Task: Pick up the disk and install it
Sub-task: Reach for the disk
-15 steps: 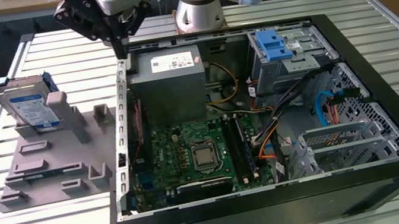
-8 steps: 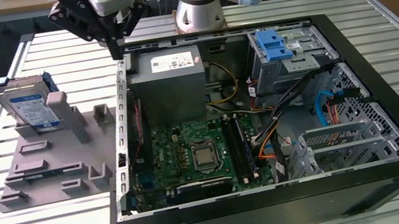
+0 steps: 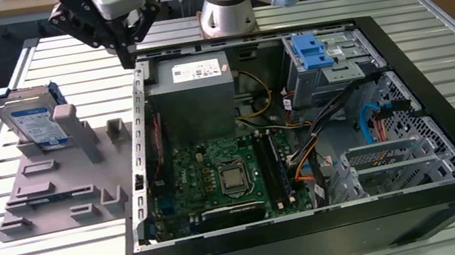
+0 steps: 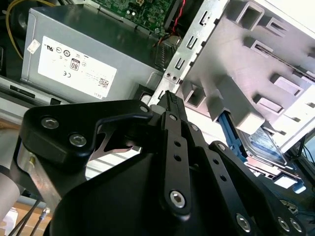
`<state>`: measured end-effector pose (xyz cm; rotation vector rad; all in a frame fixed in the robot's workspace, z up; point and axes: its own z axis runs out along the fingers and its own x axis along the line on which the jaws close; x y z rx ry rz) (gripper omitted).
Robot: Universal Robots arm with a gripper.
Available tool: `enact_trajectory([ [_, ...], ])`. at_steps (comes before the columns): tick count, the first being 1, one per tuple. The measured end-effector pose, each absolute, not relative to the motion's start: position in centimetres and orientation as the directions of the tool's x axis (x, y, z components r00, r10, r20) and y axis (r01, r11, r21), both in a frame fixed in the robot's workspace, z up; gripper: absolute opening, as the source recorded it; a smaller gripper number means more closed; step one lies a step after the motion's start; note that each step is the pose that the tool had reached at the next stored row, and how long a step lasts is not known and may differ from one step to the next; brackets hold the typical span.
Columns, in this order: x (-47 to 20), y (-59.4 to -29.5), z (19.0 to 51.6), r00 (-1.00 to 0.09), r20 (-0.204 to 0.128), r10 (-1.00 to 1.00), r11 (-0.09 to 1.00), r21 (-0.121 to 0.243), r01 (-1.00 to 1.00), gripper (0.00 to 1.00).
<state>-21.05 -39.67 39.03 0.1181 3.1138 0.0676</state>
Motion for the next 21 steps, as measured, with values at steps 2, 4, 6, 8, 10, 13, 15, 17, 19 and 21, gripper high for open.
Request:
enact_trajectory([
  [2,-21.2,-39.6,39.0,-0.997,-0.023,0.076,0.996,0.044,0.075,0.11],
  [4,-21.4,-39.6,39.0,-0.997,-0.023,0.076,0.996,0.044,0.075,0.11],
  [6,-21.6,-39.6,39.0,-0.997,-0.023,0.076,0.996,0.044,0.075,0.11],
  [8,-21.8,-39.6,39.0,-0.997,-0.023,0.076,0.996,0.044,0.075,0.11],
  [10,-22.0,-39.6,39.0,-0.997,-0.023,0.076,0.996,0.044,0.075,0.11],
  [13,-22.4,-39.5,39.0,-0.997,-0.023,0.076,0.996,0.044,0.075,0.11],
  [15,-22.6,-39.5,39.0,-0.997,-0.023,0.076,0.996,0.044,0.075,0.11],
  [17,-22.8,-39.5,39.0,-0.997,-0.023,0.076,0.996,0.044,0.075,0.11],
  [19,-23.0,-39.4,39.0,-0.997,-0.023,0.076,0.996,0.044,0.075,0.11],
  [21,-23.2,-39.4,38.9,-0.997,-0.023,0.076,0.996,0.044,0.075,0.11],
])
